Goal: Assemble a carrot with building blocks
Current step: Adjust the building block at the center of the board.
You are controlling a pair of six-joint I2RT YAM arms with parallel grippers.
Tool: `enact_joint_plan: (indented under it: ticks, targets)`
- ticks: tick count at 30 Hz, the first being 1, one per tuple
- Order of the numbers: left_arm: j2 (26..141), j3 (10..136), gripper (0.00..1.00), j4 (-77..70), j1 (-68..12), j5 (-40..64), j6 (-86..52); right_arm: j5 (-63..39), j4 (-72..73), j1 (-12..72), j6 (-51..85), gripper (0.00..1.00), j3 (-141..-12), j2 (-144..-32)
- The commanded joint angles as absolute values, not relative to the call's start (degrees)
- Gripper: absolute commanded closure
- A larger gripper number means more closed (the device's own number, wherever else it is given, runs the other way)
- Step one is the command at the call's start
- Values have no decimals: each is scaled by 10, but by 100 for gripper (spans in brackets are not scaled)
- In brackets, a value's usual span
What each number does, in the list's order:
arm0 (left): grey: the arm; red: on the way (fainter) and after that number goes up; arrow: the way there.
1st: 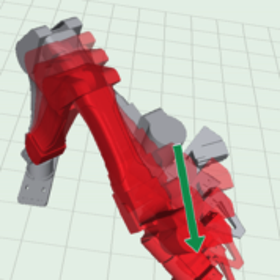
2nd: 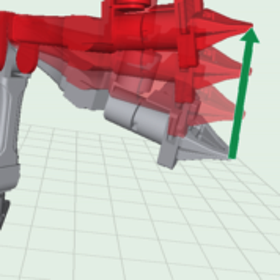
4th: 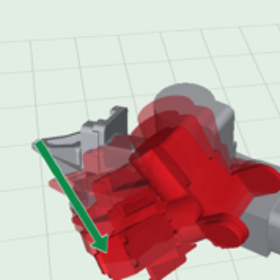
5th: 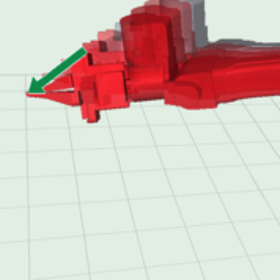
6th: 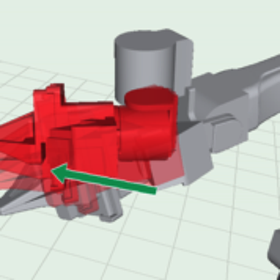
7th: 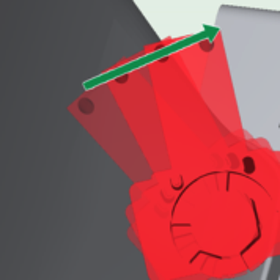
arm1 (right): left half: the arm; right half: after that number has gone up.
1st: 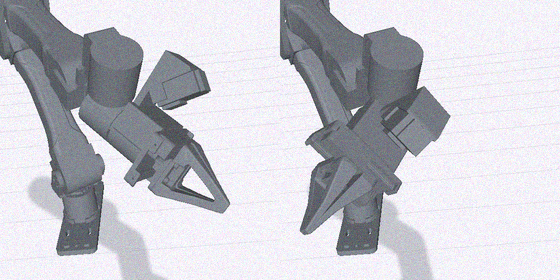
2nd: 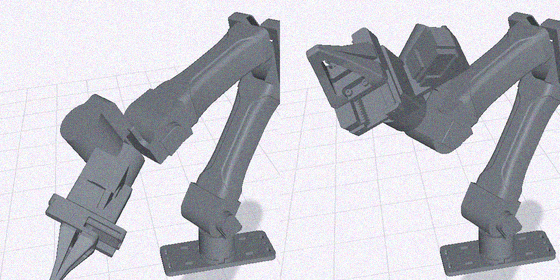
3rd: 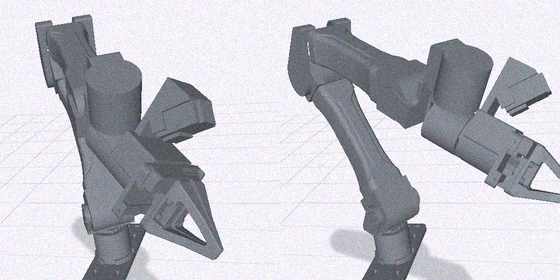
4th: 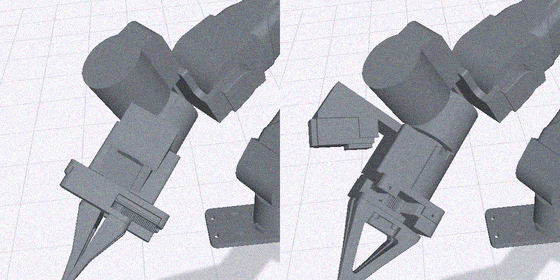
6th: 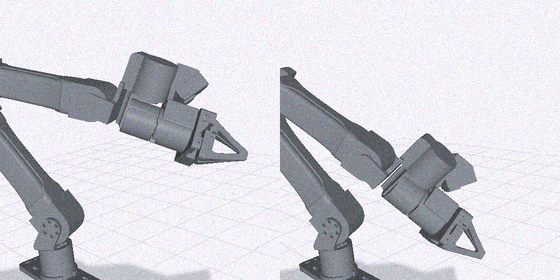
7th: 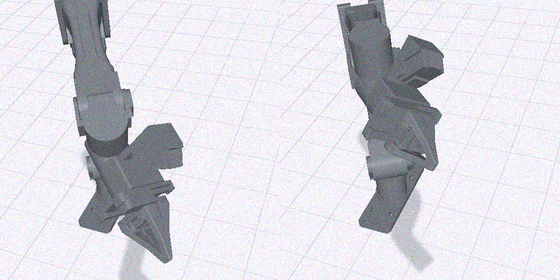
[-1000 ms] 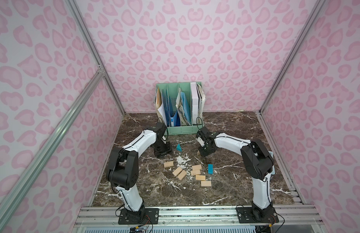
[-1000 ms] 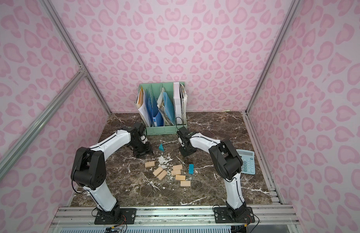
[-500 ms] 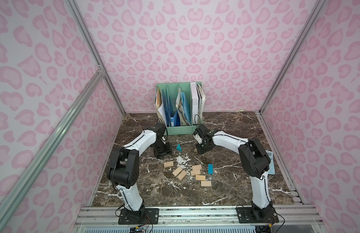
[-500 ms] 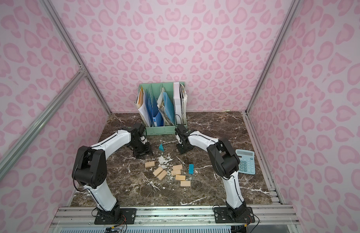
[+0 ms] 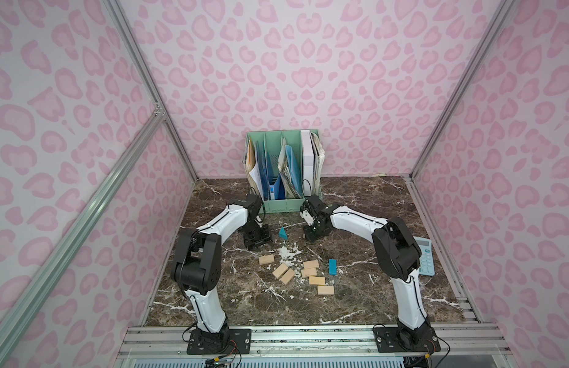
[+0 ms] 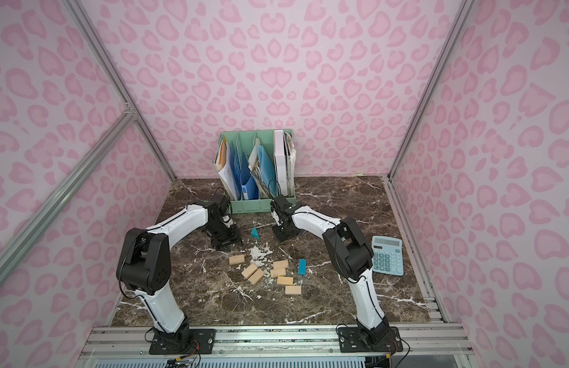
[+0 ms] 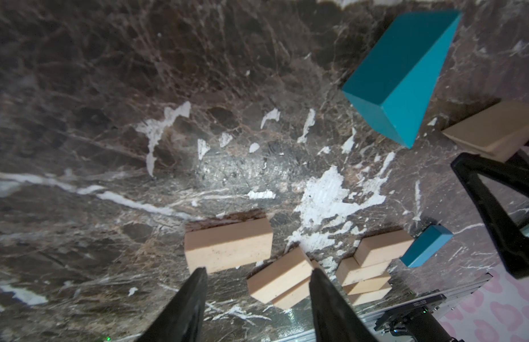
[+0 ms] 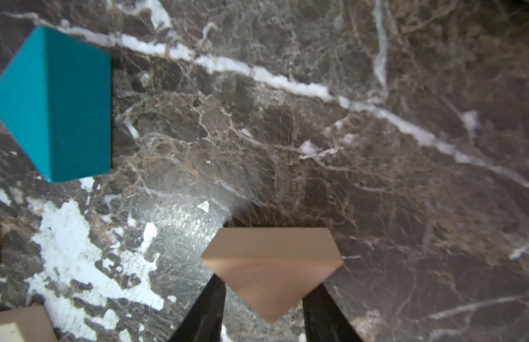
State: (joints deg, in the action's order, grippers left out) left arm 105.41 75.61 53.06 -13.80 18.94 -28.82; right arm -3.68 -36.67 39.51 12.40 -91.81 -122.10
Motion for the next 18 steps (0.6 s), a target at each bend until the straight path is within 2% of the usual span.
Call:
enact_joint_plan:
  ticks: [1,18]
  targets:
    - [1070,775,42,526,-131,198,-293,-22,-383,395,119,55,-921,-1219]
    - [1182,890,41,500,-105,262,-339,-36,-382,395,86,52,-941,-1223]
